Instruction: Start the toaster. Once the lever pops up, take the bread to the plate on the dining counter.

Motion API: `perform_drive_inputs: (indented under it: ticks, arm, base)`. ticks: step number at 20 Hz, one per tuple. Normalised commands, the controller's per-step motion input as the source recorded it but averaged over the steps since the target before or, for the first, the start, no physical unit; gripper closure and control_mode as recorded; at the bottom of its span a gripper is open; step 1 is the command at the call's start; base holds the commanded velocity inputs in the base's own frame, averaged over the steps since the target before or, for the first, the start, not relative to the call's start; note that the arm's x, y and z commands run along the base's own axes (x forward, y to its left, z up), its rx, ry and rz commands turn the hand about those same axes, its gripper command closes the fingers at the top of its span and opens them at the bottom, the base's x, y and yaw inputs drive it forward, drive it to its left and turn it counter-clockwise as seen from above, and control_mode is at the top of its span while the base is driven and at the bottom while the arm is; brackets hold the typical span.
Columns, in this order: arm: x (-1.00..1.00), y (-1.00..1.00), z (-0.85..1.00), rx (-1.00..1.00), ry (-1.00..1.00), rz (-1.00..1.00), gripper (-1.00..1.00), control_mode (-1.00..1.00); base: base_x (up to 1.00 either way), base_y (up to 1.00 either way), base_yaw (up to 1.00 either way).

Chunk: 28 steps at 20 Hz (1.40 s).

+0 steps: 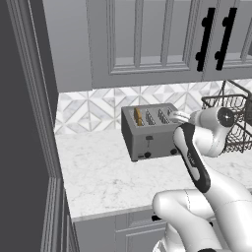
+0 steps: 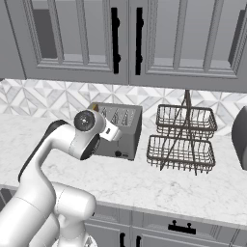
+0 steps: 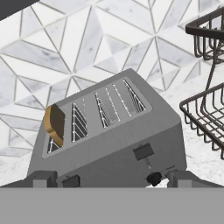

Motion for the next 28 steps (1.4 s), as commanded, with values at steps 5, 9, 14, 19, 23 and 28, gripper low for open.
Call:
perform_drive_inputs:
  ticks: [5,9,14,19,23,28]
  arm:
    - [0.00,0.00,0.00,0.00,0.00,0.00,-1.00,-1.00]
    - [0.00,0.00,0.00,0.00,0.00,0.00,-1.00,-1.00]
    - [0.00,0.00,0.00,0.00,0.00,0.00,-1.00,-1.00]
    - [0.00,0.00,0.00,0.00,0.00,0.00,-1.00,-1.00]
    - [0.00,0.00,0.00,0.00,0.00,0.00,-1.00,-1.00]
    - [0.00,0.00,0.00,0.00,0.00,0.00,-1.00,-1.00]
  base:
    - [0.00,0.00,0.00]
    - [0.00,0.00,0.00]
    - [0.00,0.00,0.00]
    - [0.00,0.00,0.00]
    - [0.00,0.00,0.00]
    - [0.00,0.00,0.00]
